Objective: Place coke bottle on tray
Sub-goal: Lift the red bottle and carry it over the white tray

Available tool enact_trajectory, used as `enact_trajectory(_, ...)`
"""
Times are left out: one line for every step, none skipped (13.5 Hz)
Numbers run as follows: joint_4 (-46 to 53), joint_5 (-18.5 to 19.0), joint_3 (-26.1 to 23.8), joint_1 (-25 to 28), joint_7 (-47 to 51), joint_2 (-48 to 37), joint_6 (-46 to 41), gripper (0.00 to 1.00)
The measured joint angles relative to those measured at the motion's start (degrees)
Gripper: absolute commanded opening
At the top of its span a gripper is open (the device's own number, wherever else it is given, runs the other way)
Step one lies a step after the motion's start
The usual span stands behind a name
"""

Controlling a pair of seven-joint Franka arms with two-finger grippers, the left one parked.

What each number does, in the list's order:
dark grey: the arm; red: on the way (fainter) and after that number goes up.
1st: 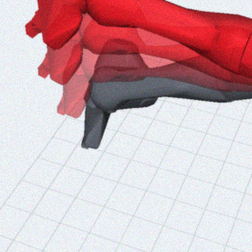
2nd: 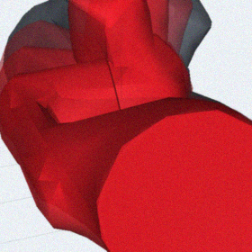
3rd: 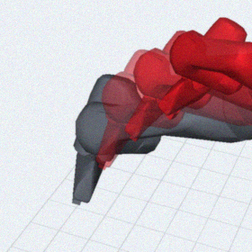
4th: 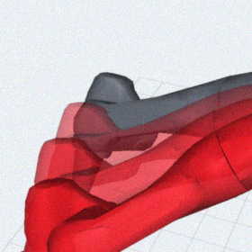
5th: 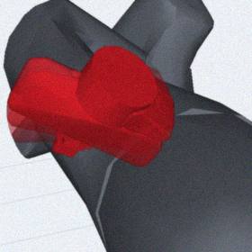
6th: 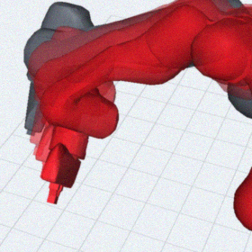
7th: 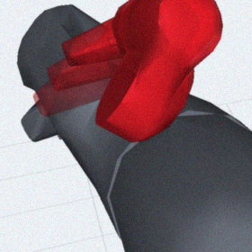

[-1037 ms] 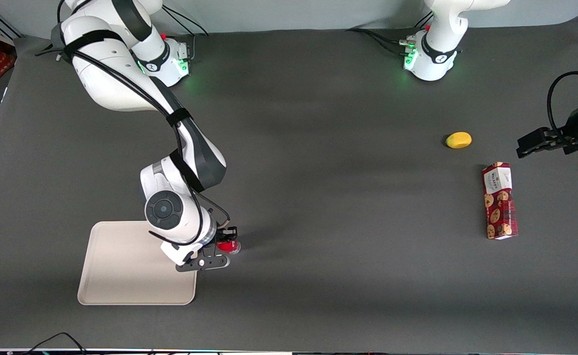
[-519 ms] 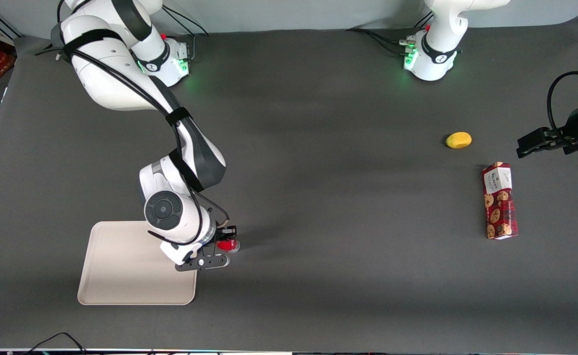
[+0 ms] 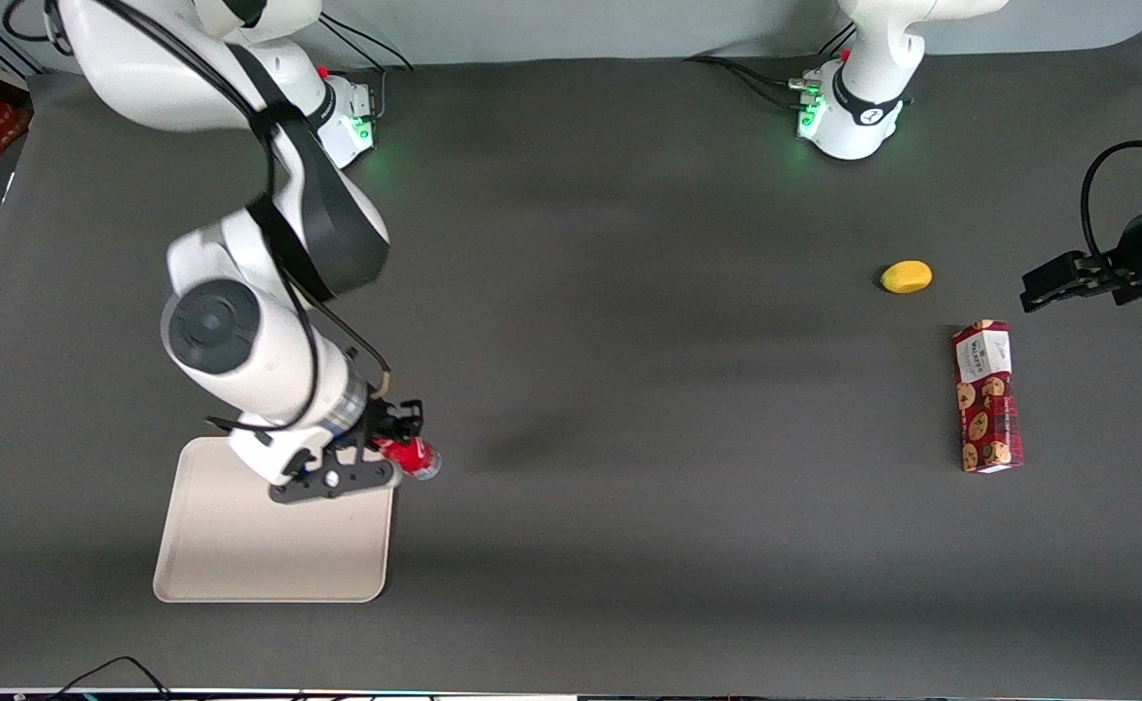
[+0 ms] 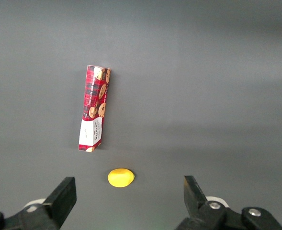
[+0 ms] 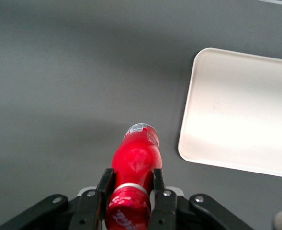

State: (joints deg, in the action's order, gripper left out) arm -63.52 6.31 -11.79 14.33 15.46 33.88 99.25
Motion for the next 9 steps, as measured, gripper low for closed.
enact_trajectory(0.0, -0.43, -0.01, -0.82, -2.53, -1.72, -1.58, 0.0)
enact_trajectory(-0.04, -1.27, 0.0, -3.02, -7.96, -4.02, -4.12, 0.0)
enact_trajectory(-0.06, -1.55, 0.1, -4.29, -11.17, -4.94, -5.19, 0.0)
enact_trajectory(-0.06, -1.6, 0.63, -5.38, -15.41, -5.75, -6.19, 0.0)
enact_trajectory(-0.07, -1.67, 2.25, -6.06, -19.85, -6.6, -7.22, 0.0)
enact_trajectory(-0.07, -2.04, 4.68, -6.43, -24.82, -7.31, -8.39, 0.0)
enact_trajectory(-0.09, -2.83, 7.44, -6.67, -29.85, -7.83, -9.24, 0.0)
enact_trajectory(-0.13, -3.98, 10.58, -6.76, -35.06, -8.17, -9.61, 0.0)
enact_trajectory(-0.18, -5.39, 13.81, -6.87, -40.14, -8.27, -9.67, 0.0)
